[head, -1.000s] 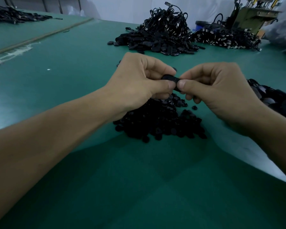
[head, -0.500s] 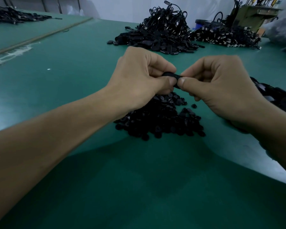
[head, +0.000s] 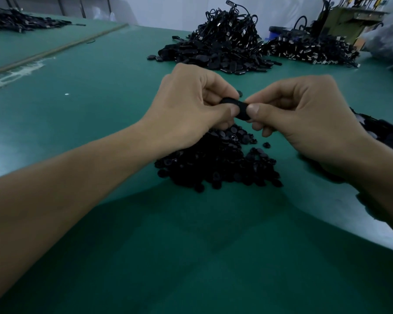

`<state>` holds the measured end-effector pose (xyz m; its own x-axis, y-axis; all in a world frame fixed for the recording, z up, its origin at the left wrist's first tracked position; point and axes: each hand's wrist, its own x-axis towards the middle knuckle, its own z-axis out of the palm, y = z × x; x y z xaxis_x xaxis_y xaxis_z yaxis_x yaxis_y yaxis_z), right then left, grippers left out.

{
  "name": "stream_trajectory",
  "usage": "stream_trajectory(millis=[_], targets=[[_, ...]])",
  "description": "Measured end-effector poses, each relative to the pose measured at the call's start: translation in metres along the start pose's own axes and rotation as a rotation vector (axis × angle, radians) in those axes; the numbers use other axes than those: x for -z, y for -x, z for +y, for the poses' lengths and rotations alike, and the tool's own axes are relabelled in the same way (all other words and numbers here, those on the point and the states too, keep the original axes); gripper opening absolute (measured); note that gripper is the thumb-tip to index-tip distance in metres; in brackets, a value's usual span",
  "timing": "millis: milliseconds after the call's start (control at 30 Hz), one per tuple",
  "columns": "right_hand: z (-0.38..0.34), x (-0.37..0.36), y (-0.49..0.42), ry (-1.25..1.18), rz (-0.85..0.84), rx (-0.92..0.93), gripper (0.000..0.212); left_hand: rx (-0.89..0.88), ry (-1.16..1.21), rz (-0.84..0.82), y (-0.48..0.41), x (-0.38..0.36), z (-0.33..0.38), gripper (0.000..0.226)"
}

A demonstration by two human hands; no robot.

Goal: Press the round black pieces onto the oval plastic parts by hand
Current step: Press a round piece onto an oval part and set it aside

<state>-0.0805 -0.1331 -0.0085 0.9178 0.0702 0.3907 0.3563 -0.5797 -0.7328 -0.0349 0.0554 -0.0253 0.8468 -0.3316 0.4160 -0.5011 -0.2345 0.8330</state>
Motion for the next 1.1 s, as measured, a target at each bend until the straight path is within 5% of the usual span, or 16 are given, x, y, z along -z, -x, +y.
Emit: stream_trajectory(millis=[233,400,600,833,1100], targets=[[0.015,0.036,-0.008,0.493,-0.001,-0.093,0.017,0.205,0.049,0.219,-0.03,0.021,-0.023,0.019],[0.014,0.061,-0.009,0.691,-0.254,-0.249,0.01,0.311,-0.064,0.286,-0.052,0.032,-0.041,0.017],[0.003,0.066,-0.005,0.759,-0.46,-0.359,0.044,0.39,-0.134,0.34,-0.066,0.027,-0.052,0.008],[0.003,0.058,-0.004,0.835,-0.424,-0.31,0.011,0.428,-0.126,0.394,-0.077,0.016,-0.055,0.013],[0.006,0.056,-0.008,1.005,-0.282,-0.229,0.016,0.283,-0.211,0.436,-0.068,0.027,-0.047,0.022]])
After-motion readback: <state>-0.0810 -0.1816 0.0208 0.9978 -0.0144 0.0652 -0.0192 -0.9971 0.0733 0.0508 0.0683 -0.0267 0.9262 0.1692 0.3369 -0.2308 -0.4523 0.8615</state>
